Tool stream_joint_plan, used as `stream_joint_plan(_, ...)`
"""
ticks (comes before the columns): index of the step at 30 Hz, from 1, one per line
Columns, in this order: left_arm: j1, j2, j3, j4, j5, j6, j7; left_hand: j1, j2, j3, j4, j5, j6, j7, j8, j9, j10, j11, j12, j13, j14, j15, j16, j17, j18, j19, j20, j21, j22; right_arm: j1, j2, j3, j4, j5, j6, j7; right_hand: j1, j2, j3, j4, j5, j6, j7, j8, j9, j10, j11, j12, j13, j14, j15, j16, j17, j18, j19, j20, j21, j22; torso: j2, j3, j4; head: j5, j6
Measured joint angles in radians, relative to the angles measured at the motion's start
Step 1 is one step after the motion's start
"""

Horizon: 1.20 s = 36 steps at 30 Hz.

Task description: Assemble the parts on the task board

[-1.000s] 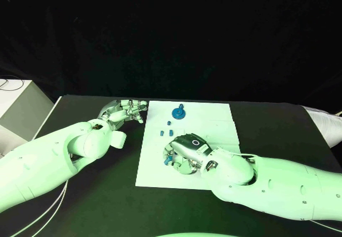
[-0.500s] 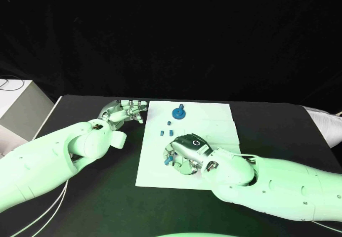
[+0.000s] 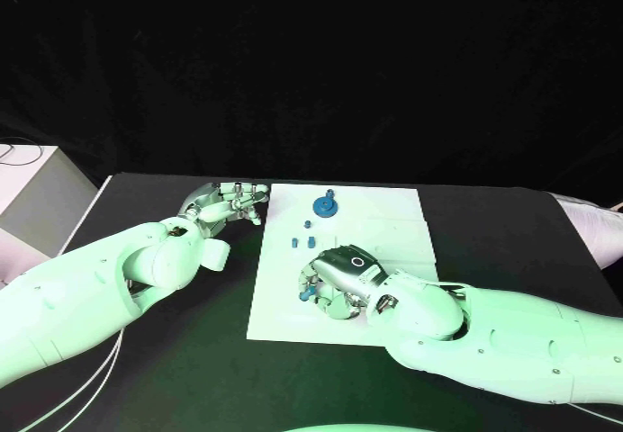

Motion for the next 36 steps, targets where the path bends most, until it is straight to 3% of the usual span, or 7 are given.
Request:
stream_joint_plan(9, 0.000, 0.000, 0.000, 0.000, 0.000, 0.000, -0.001, 0.000, 0.000, 0.000, 0.000, 0.000, 0.000, 0.000, 0.000, 0.000, 0.000, 0.000, 0.000, 0.000, 0.000, 0.000, 0.000, 0.000, 0.000, 0.000, 0.000, -0.004, 0.000, 0.000, 0.002, 0.000, -0.001, -0.002, 0.001, -0.002, 0.000, 0.000, 0.007, -0.007, 0.000, 0.000, 0.000, 0.000, 0.000, 0.000, 0.000, 0.000, 0.000, 0.000, 0.000, 0.000, -0.004, 0.000, 0.000, 0.000, 0.000, -0.003, 0.000, -0.0002, 0.0002, 0.000, 0.001)
stream_joint_plan(13, 0.000, 0.000, 0.000, 0.000, 0.000, 0.000, -0.001, 0.000, 0.000, 0.000, 0.000, 0.000, 0.000, 0.000, 0.000, 0.000, 0.000, 0.000, 0.000, 0.000, 0.000, 0.000, 0.000, 0.000, 0.000, 0.000, 0.000, -0.004, 0.000, 0.000, 0.006, 0.000, -0.005, -0.001, 0.006, -0.002, -0.007, 0.007, 0.004, -0.010, 0.061, -0.027, 0.012, -0.014, 0.003, -0.001, -0.001, -0.016, 0.000, 0.003, 0.003, 0.000, -0.012, 0.000, 0.000, 0.000, -0.005, -0.006, 0.000, -0.0002, 0.0001, 0.000, 0.001)
stream_joint_plan(16, 0.000, 0.000, 0.000, 0.000, 0.000, 0.000, -0.001, 0.000, 0.000, 0.000, 0.000, 0.000, 0.000, 0.000, 0.000, 0.000, 0.000, 0.000, 0.000, 0.000, 0.000, 0.000, 0.000, 0.000, 0.000, 0.000, 0.000, -0.004, 0.000, 0.001, 0.009, 0.001, -0.008, 0.002, 0.012, -0.001, -0.024, 0.014, -0.001, -0.015, 0.081, -0.058, 0.018, -0.036, -0.002, -0.011, -0.006, -0.033, 0.000, 0.003, 0.011, 0.000, -0.017, 0.000, -0.007, 0.007, -0.012, -0.009, 0.000, -0.0006, 0.0001, 0.000, 0.000)
stream_joint_plan(21, 0.000, 0.000, 0.000, 0.000, 0.000, 0.000, -0.001, 0.000, 0.000, 0.000, 0.000, 0.000, 0.000, 0.000, 0.000, 0.000, 0.000, 0.000, 0.000, 0.000, 0.000, 0.000, 0.000, 0.000, 0.000, 0.000, 0.000, -0.004, 0.000, 0.001, 0.013, 0.001, -0.014, 0.008, 0.024, 0.004, -0.086, -0.013, -0.010, -0.009, 0.093, -0.100, 0.024, -0.068, -0.009, -0.057, 0.008, -0.070, 0.089, 0.002, 0.020, -0.008, -0.035, 0.000, -0.015, 0.015, -0.033, -0.025, 0.000, -0.0009, 0.0001, 0.000, -0.001)
stream_joint_plan(24, 0.000, 0.000, 0.000, 0.000, 0.000, 0.000, -0.002, 0.000, 0.000, 0.000, 0.000, 0.000, 0.000, 0.000, 0.000, 0.000, 0.000, 0.000, 0.000, 0.000, 0.000, 0.000, 0.000, 0.000, 0.000, 0.000, 0.000, -0.004, 0.000, 0.000, 0.016, 0.000, -0.017, 0.013, 0.034, 0.008, -0.105, -0.033, -0.033, 0.005, 0.073, -0.120, 0.023, -0.079, -0.012, -0.068, 0.014, -0.086, 0.073, 0.005, 0.024, -0.008, -0.041, 0.000, -0.018, 0.018, -0.037, -0.029, 0.000, -0.0009, 0.0001, 0.000, -0.001)
stream_joint_plan(29, 0.000, -0.001, 0.000, 0.000, 0.000, 0.001, -0.002, 0.000, 0.000, 0.000, 0.000, 0.000, 0.000, 0.000, 0.000, 0.000, 0.000, 0.000, 0.000, 0.000, 0.000, 0.000, 0.000, -0.001, 0.000, 0.000, 0.000, -0.004, 0.000, 0.000, 0.017, 0.000, -0.021, 0.019, 0.045, 0.012, -0.108, -0.045, -0.047, 0.012, 0.066, -0.130, 0.023, -0.087, -0.012, -0.080, 0.013, -0.091, 0.066, 0.005, 0.024, -0.008, -0.044, 0.000, -0.018, 0.018, -0.043, -0.034, 0.000, -0.0009, 0.0003, 0.000, -0.002)
stream_joint_plan(36, 0.000, -0.001, 0.000, 0.000, 0.000, 0.001, -0.003, 0.000, 0.000, 0.000, 0.000, 0.000, 0.000, 0.000, 0.000, 0.000, 0.000, 0.000, 0.000, 0.000, 0.000, 0.000, 0.000, -0.001, 0.000, 0.000, 0.000, -0.004, 0.000, 0.000, 0.018, 0.000, -0.023, 0.024, 0.050, 0.015, -0.108, -0.045, -0.047, 0.012, 0.066, -0.130, 0.023, -0.087, -0.012, -0.080, 0.013, -0.095, 0.064, 0.005, 0.024, -0.008, -0.046, 0.000, -0.018, 0.018, -0.047, -0.036, 0.000, -0.0006, 0.0003, 0.000, -0.002)
